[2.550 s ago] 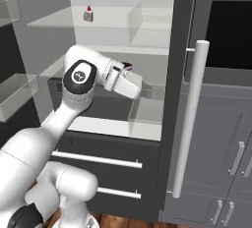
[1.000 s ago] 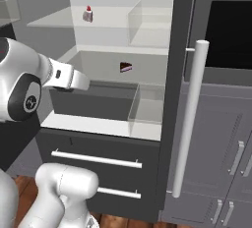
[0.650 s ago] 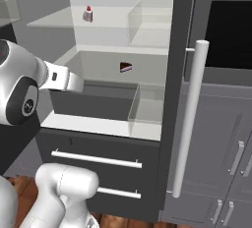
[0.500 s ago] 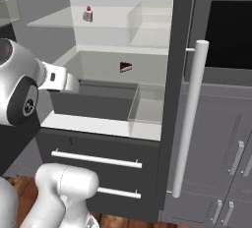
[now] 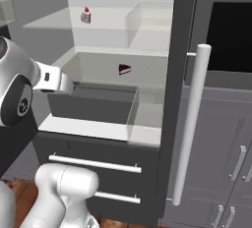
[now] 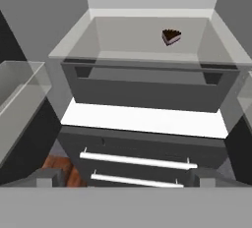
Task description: Take the cakes from the fridge and place them on the empty tray on the dining counter.
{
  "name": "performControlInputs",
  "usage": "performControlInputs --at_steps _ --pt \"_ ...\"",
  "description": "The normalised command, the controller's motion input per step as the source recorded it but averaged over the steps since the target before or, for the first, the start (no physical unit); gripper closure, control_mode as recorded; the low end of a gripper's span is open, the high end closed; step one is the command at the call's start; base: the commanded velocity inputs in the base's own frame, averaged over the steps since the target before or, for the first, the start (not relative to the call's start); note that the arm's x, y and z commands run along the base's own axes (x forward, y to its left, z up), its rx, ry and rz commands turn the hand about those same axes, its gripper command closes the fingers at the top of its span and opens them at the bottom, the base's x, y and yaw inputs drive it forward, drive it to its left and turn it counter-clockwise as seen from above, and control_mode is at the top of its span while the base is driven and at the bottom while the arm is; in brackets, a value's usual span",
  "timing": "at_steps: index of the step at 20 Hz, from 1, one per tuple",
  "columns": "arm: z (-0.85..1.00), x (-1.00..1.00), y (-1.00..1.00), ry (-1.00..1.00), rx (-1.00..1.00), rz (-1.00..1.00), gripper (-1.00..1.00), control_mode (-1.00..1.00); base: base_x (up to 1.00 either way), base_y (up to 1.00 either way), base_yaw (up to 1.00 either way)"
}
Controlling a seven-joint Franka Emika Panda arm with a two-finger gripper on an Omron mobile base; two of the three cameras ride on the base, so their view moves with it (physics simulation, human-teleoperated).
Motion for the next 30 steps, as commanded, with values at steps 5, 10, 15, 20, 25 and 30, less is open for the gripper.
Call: performControlInputs --at_steps 5,10,15,20,25,30 --pt "0.00 0.00 0.00 0.00 0.00 0.00 -1.00 1.00 0.79 0.05 0.00" --pt "0.00 0.00 0.00 0.00 0.00 0.00 -1.00 1.00 0.77 0.05 0.00" --pt "0.21 -0.20 0.08 -0.10 0.00 0.00 -1.00 -1.00 0.11 0.04 0.00" --pt "0.91 -0.47 0.04 -0.42 0.00 0.00 -1.00 -1.00 0.00 0.00 0.00" --pt "0.83 0.15 0.08 -0.21 0.02 0.00 -1.00 -1.00 0.00 0.00 0.00" --pt "0.47 0.41 0.05 -0.03 0.01 0.00 -1.00 -1.00 0.00 0.00 0.00"
